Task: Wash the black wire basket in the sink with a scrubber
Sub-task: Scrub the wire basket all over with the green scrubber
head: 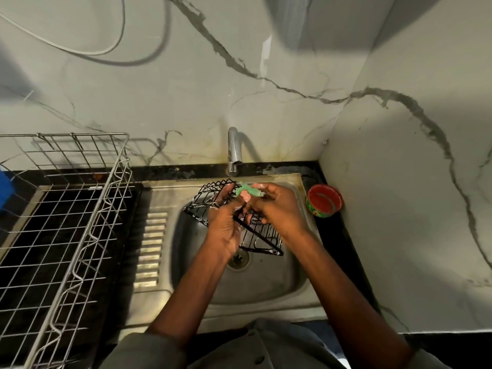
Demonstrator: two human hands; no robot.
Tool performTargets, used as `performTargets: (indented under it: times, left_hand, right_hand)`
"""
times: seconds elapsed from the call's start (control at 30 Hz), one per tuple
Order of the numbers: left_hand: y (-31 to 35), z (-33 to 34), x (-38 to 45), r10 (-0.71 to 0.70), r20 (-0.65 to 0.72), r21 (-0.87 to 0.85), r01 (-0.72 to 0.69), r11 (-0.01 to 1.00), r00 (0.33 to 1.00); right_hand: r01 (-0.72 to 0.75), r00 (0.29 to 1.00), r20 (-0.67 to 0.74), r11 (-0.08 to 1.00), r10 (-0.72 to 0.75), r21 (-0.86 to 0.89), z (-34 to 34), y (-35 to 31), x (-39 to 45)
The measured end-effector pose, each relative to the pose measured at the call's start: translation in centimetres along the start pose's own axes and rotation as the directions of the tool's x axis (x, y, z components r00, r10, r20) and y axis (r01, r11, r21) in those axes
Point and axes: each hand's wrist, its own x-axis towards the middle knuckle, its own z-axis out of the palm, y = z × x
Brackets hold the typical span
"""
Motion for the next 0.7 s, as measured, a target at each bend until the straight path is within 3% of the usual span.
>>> performTargets:
  times: [0.1, 0.2, 0.3, 0.37, 0.43, 0.47, 0.53, 0.63, 0.7]
  left_hand:
    - [0.2, 0.0, 0.3, -0.005, -0.011, -0.020, 0.005, 1.000, 1.000]
    - [0.1, -0.2, 0.4, -0.008, -0.032, 0.009, 0.008, 1.000, 0.999]
    - [-0.2, -0.2, 0.1, -0.002, -0.030, 0.093, 0.005, 0.996, 1.000]
    - [-0.3, -0.2, 0.1, 0.011, -0.009, 0.145, -0.009, 0.989, 1.000]
    - [-0.2, -0.2, 0.0, 0.035, 0.024, 0.161, -0.038, 0.986, 0.999]
    - [-0.1, -0.2, 0.0, 0.047, 0.046, 0.157, -0.054, 0.986, 0.998]
    - [0.2, -0.4, 0.1, 0.061, 0.068, 0.164, -0.072, 0.984, 0.996]
    - [0.4, -0.5, 0.3, 0.048, 0.051, 0.192, -0.057, 0.980, 0.998]
    - [0.3, -0.7, 0.5, 0.039, 0.045, 0.198, -0.047, 0.979, 0.998]
  right_hand:
    - [0.161, 0.982, -0.065, 0.960, -0.180, -0.229, -0.4, 0.3, 0.0]
    - [0.187, 0.982, 0.007, 0.974, -0.188, -0.129, -0.8, -0.1, -0.1]
    - [0.053, 0.997, 0.056, 0.998, -0.052, -0.017, -1.3, -0.3, 0.1]
    - [-0.135, 0.991, 0.019, 0.971, 0.134, 0.196, -1.3, 0.3, 0.3]
    - [-0.362, 0.927, 0.114, 0.780, 0.356, 0.510, -1.1, 0.4, 0.2]
    - [-0.418, 0.901, 0.162, 0.710, 0.402, 0.567, -1.0, 0.5, 0.1]
    - [-0.421, 0.905, 0.179, 0.765, 0.385, 0.488, -0.9, 0.7, 0.1]
    - [-0.252, 0.967, 0.104, 0.942, 0.234, 0.223, -1.3, 0.4, 0.1]
    - [-0.185, 0.981, 0.086, 0.978, 0.176, 0.099, -1.5, 0.3, 0.2]
